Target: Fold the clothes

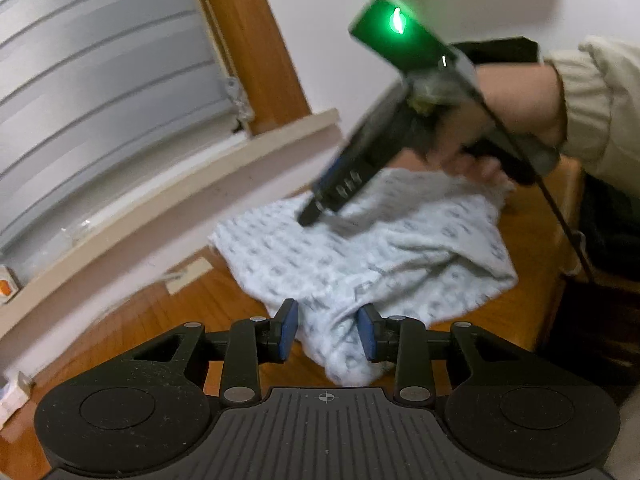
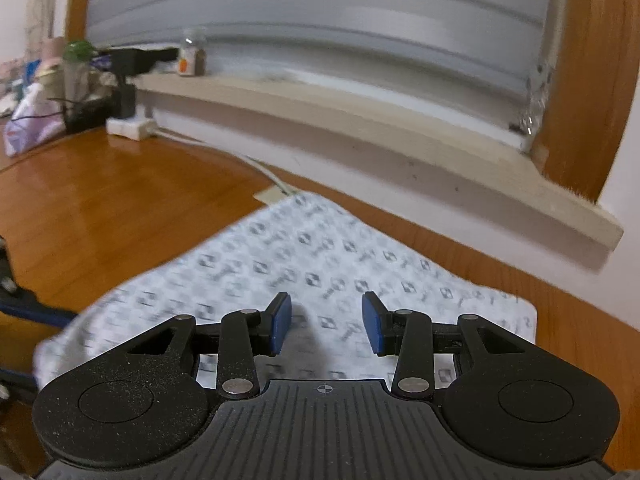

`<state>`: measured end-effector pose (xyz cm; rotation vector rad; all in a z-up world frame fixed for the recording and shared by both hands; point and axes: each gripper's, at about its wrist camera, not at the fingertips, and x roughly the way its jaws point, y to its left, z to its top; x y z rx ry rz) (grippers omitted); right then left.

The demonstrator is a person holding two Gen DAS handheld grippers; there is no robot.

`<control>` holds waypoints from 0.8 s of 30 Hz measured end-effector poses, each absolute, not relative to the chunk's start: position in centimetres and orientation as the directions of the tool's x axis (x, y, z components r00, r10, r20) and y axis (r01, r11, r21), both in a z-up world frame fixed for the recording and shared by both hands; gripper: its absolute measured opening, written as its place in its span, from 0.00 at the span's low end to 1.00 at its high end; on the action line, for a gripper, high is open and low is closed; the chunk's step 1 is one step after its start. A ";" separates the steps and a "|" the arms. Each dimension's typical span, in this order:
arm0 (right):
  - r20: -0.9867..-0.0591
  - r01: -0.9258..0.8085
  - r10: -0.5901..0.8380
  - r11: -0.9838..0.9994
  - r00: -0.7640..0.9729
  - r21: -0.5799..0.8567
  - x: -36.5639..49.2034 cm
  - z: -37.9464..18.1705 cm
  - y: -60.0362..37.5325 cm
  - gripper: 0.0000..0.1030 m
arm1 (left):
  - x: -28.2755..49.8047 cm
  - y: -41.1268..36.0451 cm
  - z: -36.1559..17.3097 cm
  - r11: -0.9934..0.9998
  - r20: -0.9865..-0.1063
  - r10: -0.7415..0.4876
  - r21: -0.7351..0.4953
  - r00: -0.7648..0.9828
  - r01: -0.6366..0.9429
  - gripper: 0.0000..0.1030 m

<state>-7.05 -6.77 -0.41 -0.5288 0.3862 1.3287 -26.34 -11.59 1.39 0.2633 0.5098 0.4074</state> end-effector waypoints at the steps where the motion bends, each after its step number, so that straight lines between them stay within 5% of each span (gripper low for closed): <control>1: -0.558 -0.977 0.803 0.159 0.211 -0.140 -6.7 -0.7 -6.6 0.39 | -26.5 -11.4 1.5 0.886 -0.409 0.445 0.333 0.797 -0.324 0.34; 13: -0.556 -0.970 0.796 0.219 0.240 -0.104 -5.2 -2.4 -7.0 0.39 | -27.0 -10.3 0.8 0.873 -0.455 0.483 0.314 0.748 -0.373 0.33; 15: -0.554 -0.969 0.796 0.222 0.242 -0.105 -5.2 -2.5 -6.9 0.39 | -27.1 -10.1 0.8 0.879 -0.462 0.474 0.299 0.750 -0.371 0.25; 16: -0.554 -0.969 0.796 0.223 0.244 -0.107 -5.2 -2.5 -6.9 0.39 | -27.3 -10.2 0.8 0.884 -0.462 0.464 0.290 0.756 -0.366 0.07; 17: -0.554 -0.969 0.795 0.224 0.246 -0.109 -5.3 -2.5 -6.8 0.39 | -27.7 -10.4 0.9 0.885 -0.450 0.462 0.285 0.765 -0.367 0.03; 24: -0.557 -0.958 0.781 0.258 0.284 -0.126 -5.3 -2.7 -6.4 0.40 | -31.7 -12.4 2.5 0.906 -0.405 0.421 0.238 0.812 -0.351 0.02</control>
